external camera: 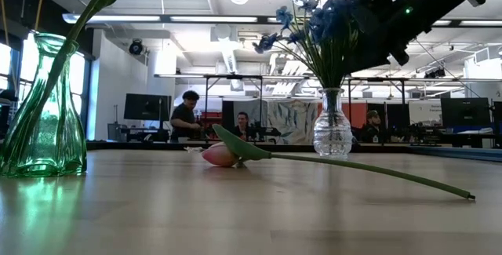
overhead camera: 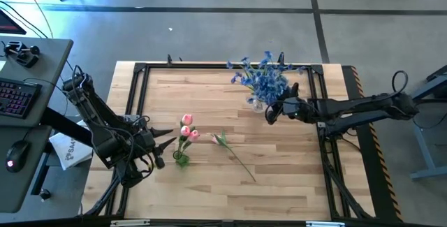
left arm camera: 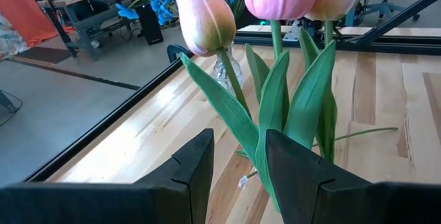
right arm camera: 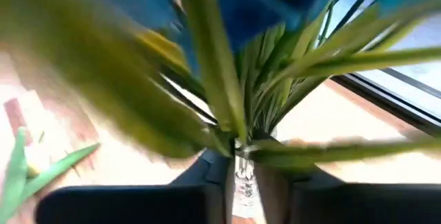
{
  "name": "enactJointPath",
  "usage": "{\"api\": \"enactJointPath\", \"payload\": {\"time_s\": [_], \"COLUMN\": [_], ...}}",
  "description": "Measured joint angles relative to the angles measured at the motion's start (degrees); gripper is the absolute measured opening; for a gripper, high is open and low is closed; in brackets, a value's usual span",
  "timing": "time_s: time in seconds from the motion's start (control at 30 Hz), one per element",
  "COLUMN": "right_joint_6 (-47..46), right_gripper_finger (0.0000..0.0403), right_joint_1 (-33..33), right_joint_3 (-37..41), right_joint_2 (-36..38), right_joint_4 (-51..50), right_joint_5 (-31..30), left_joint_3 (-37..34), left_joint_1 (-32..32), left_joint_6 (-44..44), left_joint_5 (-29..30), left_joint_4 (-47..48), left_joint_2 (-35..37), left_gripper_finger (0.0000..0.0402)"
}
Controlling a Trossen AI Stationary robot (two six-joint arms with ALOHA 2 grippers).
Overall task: Sort flowers into vase by color
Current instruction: Put the blue flower into the transparent vase, then put the pink flower into the green vase
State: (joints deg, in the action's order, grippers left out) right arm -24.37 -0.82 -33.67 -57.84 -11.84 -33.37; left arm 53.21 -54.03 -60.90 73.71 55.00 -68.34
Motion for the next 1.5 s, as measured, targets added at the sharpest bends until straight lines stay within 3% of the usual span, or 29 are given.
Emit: {"api": "enactJointPath", "payload": {"time_s": [0.13,0.3,0.43,0.63,0.77,0.97,1.1,1.23,1.37,1.5], "right_joint_6": [-0.82,-2.9,-5.76,-9.66,-13.07,-23.24,-30.31,-30.67,-23.74,-18.33], "right_gripper_finger": [0.011,0.0208,0.0249,0.0253,0.0247,0.0234,0.0219,0.0201,0.0186,0.0172], "right_joint_1": [0.0,0.0,0.0,1.63,6.69,19.04,28.08,33.63,33.85,30.6], "right_joint_3": [0.0,0.0,0.0,0.0,0.0,0.0,0.0,0.0,-1.64,-11.71], "right_joint_2": [2.08,4.82,5.77,5.77,5.37,2.62,-5.2,-17.04,-30.51,-41.66], "right_joint_4": [-0.42,-3.61,-8.96,-19.54,-22.9,-23.35,-15.93,2.64,23.53,21.71], "right_joint_5": [1.18,6.92,13.02,16.98,17.23,9.99,6.43,2.17,1.93,1.86], "left_joint_3": [0.0,0.0,0.0,0.0,0.0,0.0,0.0,0.25,1.29,1.31], "left_joint_1": [-0.01,-0.01,-0.01,-0.01,0.0,-0.01,0.01,-0.25,-2.28,-5.8], "left_joint_6": [0.0,0.02,0.04,0.04,0.03,-0.07,-0.05,1.25,-1.56,-5.49], "left_joint_5": [0.0,0.0,-0.02,-0.04,-0.43,-2.23,-4.06,-17.56,-33.02,-41.24], "left_joint_4": [-0.02,-0.02,-0.02,-0.02,-0.02,-0.04,-0.04,0.42,0.31,0.93], "left_joint_2": [0.0,0.0,0.0,0.0,0.0,0.0,0.0,0.3,0.76,0.74], "left_gripper_finger": [0.0122,0.0122,0.0122,0.0122,0.0122,0.0122,0.0122,0.0122,0.0122,0.0121]}}
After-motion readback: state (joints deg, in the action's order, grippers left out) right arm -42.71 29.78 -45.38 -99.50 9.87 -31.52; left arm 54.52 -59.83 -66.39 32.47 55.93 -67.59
